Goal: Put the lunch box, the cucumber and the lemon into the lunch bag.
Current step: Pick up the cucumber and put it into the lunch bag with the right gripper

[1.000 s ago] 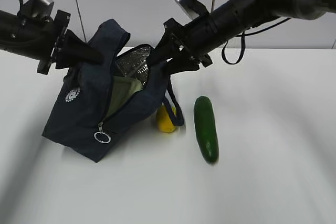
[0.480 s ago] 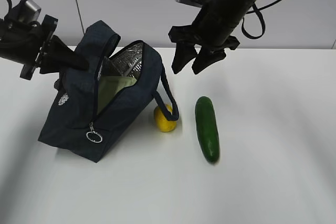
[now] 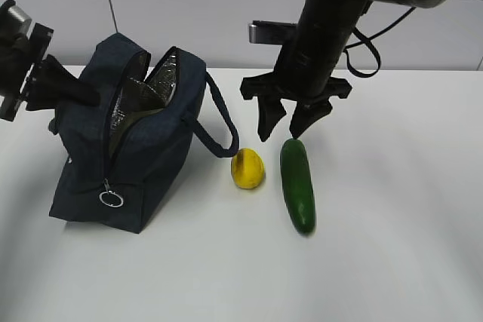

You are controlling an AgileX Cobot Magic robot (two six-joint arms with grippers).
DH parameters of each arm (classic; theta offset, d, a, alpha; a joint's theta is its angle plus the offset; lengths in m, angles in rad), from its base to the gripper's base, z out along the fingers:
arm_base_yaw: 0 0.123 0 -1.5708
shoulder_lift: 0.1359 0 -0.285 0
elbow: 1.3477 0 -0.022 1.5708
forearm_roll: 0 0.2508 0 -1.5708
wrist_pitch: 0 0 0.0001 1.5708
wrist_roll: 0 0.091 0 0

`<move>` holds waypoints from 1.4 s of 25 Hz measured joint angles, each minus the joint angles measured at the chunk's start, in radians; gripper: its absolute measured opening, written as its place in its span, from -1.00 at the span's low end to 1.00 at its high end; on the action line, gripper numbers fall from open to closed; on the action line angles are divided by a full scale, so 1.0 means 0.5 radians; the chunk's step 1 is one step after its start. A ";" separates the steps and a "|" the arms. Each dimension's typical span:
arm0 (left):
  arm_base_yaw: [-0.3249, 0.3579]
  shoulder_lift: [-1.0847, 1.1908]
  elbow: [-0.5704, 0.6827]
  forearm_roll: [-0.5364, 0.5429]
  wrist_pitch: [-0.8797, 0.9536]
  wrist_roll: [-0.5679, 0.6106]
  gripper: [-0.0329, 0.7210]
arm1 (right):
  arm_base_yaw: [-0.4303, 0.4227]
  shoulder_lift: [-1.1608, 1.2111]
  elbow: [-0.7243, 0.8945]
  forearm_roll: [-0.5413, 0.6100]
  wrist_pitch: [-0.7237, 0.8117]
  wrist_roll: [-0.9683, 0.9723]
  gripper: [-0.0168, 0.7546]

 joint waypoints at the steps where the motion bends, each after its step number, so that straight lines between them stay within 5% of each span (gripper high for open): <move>1: 0.008 0.000 -0.005 0.008 0.003 0.000 -0.90 | 0.000 0.000 0.033 -0.011 0.000 0.016 0.14; 35: 0.012 0.000 -0.085 0.042 0.021 -0.065 -0.84 | 0.000 0.316 0.118 -0.276 -0.011 0.346 0.14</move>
